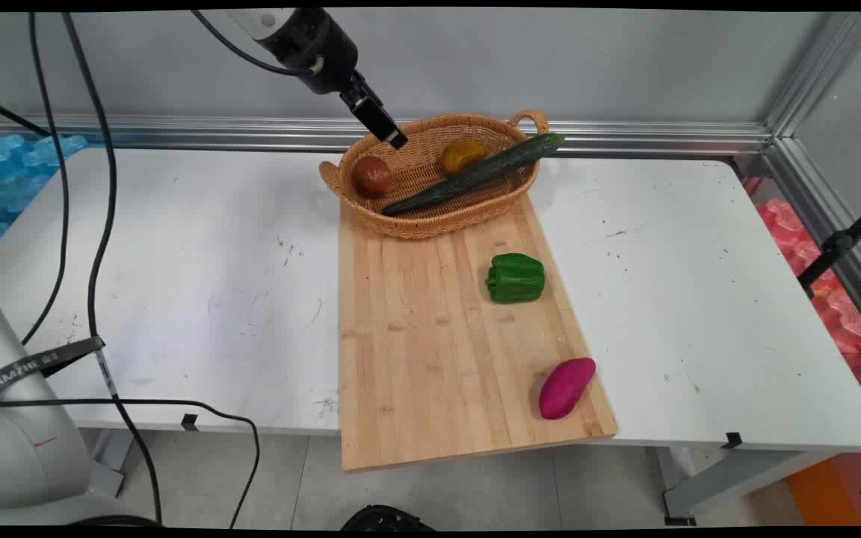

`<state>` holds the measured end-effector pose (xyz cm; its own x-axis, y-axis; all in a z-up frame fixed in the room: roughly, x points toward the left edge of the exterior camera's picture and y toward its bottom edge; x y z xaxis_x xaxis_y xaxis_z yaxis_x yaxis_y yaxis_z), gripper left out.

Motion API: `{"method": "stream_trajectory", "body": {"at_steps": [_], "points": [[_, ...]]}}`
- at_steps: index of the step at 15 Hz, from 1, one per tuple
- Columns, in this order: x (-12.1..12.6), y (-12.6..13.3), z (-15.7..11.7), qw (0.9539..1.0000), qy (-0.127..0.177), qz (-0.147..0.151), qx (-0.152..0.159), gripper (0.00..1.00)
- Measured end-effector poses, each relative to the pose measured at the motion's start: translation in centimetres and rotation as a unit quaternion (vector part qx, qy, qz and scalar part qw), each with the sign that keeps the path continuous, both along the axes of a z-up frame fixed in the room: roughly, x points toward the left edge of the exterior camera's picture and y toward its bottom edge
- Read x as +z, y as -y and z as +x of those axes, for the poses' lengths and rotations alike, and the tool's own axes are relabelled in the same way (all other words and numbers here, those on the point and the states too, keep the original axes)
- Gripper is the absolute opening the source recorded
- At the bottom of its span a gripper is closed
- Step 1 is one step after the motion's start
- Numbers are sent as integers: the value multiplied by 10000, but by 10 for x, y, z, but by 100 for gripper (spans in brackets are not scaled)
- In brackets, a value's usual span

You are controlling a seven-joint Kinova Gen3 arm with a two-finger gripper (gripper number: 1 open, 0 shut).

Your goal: Pick up the cucumber from the vegetable basket

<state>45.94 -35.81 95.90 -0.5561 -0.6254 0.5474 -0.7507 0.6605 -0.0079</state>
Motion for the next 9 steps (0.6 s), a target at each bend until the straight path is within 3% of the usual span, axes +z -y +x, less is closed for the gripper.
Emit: {"method": "stream_trajectory", "body": {"at_steps": [9], "points": [[-52, 57, -23, 9992, 63, -136, -365, 100]]}}
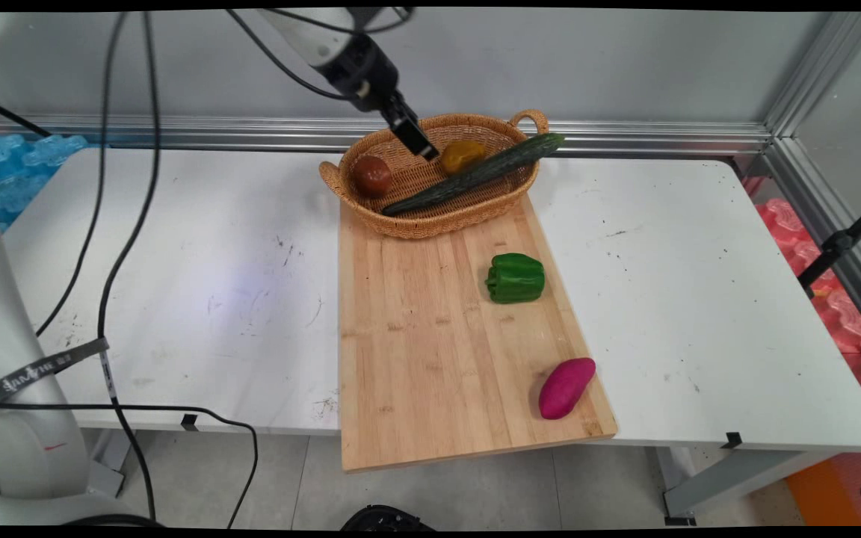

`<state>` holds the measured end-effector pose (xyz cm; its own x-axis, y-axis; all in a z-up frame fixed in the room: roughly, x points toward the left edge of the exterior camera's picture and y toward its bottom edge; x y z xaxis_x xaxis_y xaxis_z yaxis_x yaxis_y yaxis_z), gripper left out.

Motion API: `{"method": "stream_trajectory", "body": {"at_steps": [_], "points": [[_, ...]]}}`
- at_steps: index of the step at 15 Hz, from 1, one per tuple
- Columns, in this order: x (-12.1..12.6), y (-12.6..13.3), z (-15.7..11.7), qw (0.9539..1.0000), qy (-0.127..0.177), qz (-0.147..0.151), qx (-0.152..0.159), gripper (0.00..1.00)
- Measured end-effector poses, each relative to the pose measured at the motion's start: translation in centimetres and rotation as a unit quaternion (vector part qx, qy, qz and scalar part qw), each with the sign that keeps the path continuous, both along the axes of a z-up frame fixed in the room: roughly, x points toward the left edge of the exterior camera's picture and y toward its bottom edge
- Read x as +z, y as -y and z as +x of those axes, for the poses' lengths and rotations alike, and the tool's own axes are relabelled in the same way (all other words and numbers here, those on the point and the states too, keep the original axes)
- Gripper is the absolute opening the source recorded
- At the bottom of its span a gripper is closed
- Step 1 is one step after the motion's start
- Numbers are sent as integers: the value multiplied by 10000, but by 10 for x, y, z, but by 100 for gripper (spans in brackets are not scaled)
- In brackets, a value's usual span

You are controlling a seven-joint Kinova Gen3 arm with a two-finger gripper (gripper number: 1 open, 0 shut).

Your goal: Pick up the cucumber from the vegetable basket, then place the picked object on the cutting board

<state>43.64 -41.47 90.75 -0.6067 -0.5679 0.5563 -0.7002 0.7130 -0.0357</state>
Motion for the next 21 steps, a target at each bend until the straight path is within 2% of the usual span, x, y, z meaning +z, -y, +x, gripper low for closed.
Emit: {"method": "stream_trajectory", "body": {"at_steps": [8, 14, 15, 21], "points": [[-67, 53, -43, 9993, 114, 8, -342, 100], [-96, 74, -61, 9988, 192, 41, -446, 100], [-100, 77, -63, 9987, 212, 40, -460, 0], [-99, 83, -62, 9984, 296, -17, -487, 0]]}}
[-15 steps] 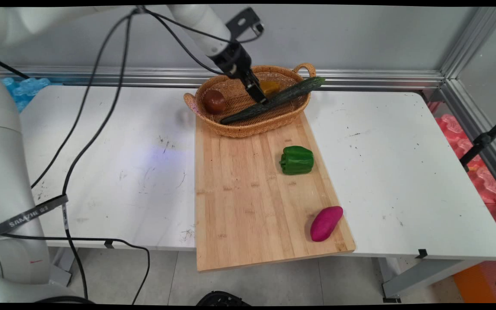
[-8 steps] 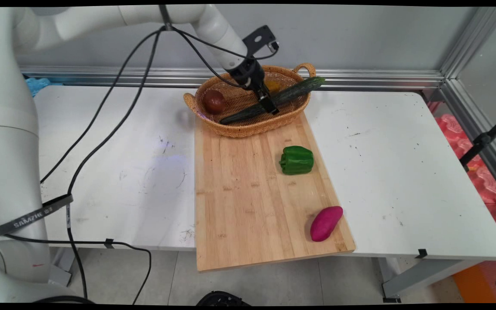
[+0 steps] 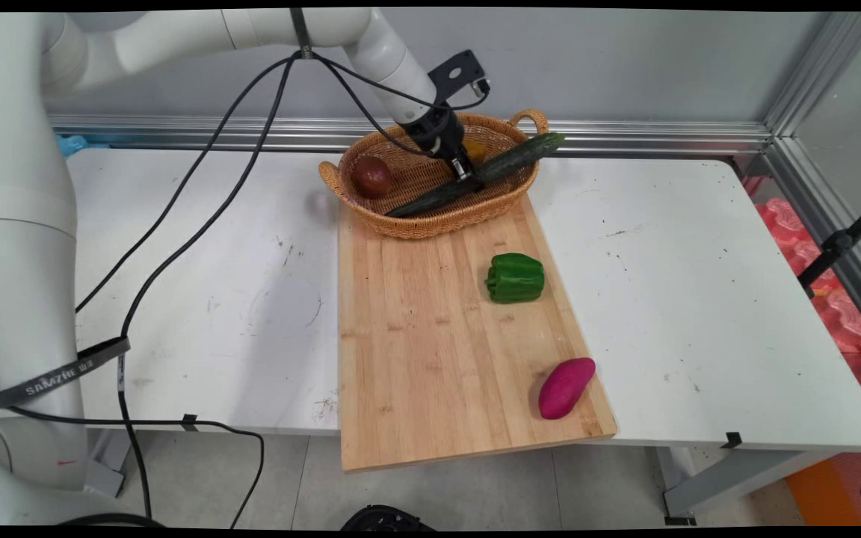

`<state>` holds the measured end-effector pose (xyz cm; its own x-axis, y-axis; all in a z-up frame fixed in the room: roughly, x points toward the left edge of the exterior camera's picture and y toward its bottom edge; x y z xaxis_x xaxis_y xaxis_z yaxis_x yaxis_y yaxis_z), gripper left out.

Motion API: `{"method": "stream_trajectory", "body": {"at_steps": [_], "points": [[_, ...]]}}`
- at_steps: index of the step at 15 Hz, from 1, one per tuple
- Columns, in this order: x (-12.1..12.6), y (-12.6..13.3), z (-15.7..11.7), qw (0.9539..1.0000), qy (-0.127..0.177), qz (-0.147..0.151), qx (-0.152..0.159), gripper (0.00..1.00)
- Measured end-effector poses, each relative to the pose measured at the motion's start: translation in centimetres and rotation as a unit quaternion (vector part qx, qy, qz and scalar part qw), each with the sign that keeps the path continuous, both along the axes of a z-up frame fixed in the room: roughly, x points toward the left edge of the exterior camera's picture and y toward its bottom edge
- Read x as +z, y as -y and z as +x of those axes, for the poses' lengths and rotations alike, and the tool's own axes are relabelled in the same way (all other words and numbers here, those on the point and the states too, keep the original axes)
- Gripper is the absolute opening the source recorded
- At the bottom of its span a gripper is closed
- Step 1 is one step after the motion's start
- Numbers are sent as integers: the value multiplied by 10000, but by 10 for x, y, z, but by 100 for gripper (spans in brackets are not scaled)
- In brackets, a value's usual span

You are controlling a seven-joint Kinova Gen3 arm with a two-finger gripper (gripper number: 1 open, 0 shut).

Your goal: Place the picked object on the cutting board

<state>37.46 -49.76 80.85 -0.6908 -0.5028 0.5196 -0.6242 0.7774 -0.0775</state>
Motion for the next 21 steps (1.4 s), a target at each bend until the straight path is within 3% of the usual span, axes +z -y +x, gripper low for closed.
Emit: {"method": "stream_trajectory", "body": {"at_steps": [6, 14, 21], "points": [[33, -10, 6, 9998, -43, -72, 175, 0], [117, -27, -5, 9988, -253, -396, 152, 0], [167, -62, -29, 9982, -440, -314, 273, 0]]}}
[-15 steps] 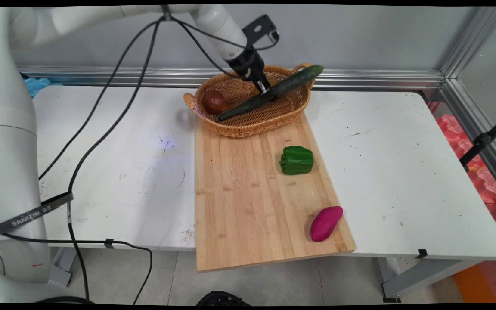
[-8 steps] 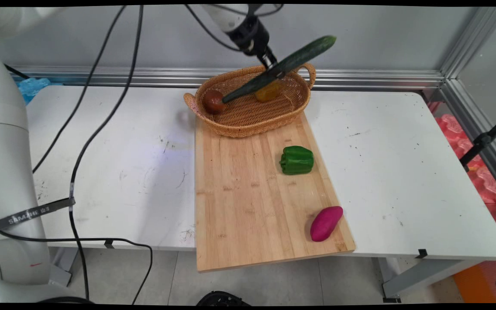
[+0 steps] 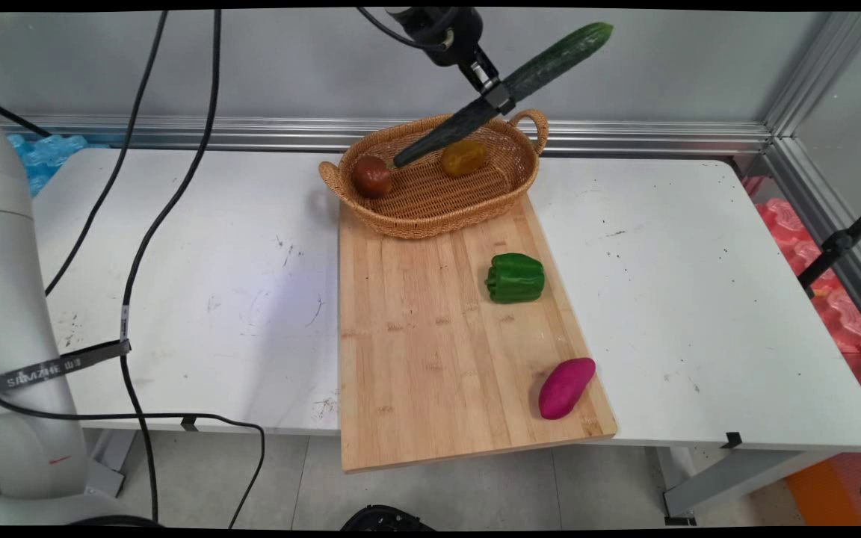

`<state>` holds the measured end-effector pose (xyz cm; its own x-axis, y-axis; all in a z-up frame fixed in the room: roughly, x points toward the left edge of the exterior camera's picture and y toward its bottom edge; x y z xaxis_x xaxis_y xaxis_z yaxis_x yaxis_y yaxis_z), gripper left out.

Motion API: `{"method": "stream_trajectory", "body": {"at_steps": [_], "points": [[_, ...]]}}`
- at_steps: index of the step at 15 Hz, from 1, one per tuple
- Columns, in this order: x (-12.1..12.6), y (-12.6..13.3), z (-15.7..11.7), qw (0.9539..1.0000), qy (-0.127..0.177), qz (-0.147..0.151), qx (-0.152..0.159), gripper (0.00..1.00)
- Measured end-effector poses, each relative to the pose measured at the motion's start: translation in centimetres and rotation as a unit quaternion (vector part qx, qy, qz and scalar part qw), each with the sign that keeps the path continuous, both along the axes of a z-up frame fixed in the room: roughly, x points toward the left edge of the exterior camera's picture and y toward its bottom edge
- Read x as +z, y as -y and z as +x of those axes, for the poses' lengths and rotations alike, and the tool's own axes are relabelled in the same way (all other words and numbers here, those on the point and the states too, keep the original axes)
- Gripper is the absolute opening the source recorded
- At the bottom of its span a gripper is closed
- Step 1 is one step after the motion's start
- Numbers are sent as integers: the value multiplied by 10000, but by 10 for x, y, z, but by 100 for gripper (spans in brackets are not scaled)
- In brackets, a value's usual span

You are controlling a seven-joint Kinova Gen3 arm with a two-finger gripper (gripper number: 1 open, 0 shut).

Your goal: Place the picked object on the cutting board

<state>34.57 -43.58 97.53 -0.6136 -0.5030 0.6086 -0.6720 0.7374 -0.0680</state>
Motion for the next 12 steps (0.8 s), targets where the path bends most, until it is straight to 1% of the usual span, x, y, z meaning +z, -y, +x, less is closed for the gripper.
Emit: {"method": "stream_trajectory", "body": {"at_steps": [3, 5, 7, 12], "points": [[9, -20, -12, 9999, -45, 94, -38, 0], [13, -42, -24, 9997, -52, 206, -101, 0], [14, -67, -35, 9993, -44, 339, -160, 0], [9, -108, -54, 9981, 16, 572, -211, 0]]}}
